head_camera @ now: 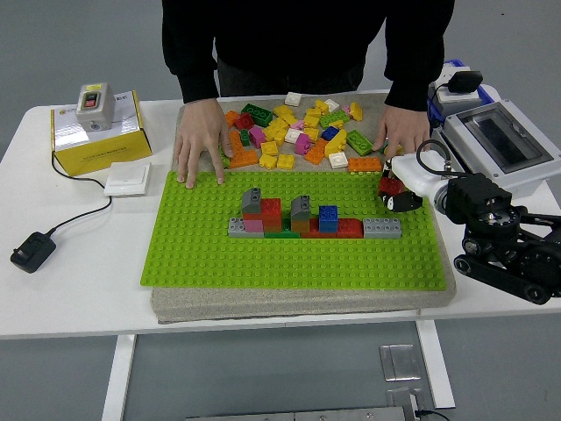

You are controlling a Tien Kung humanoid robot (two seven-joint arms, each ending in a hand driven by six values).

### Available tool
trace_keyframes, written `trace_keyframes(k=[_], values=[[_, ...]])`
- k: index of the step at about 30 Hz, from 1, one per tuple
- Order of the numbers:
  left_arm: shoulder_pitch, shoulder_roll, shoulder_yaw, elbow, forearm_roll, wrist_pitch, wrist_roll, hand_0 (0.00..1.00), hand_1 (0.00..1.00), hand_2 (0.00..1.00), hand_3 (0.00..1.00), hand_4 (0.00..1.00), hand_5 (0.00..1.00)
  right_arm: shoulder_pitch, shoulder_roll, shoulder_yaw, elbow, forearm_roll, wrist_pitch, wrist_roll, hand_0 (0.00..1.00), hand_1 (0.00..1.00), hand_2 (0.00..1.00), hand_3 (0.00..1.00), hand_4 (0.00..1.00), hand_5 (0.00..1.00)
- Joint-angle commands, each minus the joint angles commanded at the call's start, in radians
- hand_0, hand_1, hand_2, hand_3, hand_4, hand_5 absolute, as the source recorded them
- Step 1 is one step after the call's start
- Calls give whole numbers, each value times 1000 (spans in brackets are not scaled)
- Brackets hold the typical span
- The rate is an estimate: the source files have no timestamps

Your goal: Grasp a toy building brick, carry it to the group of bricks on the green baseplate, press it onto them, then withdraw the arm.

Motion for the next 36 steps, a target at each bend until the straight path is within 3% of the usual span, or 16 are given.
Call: trace_keyframes(k=[6,16,22,28,36], values=[[1,0,0,0,0,1,0,625,614,549,615,179,691,-11,-20,44,38,-17,-2,-10,108,164,481,582,292,233],[4,-2,0,0,-4,3,0,621,613,549,618,178,699,-106,-81,191,241,-75,-13,-45,108,162,475,579,282,230],[4,-2,-2,0,-1,2,0,623,611,550,621,176,704,-119,-56,175,339,-77,-18,-49,106,162,474,578,279,233],[4,-2,-3,0,0,2,0,622,612,550,621,174,707,-121,-17,154,346,-75,-24,-48,106,162,473,576,277,232],[6,0,-6,0,3,3,2,622,611,550,622,173,707,-119,-1,139,352,-89,-19,-53,105,160,472,576,274,233]])
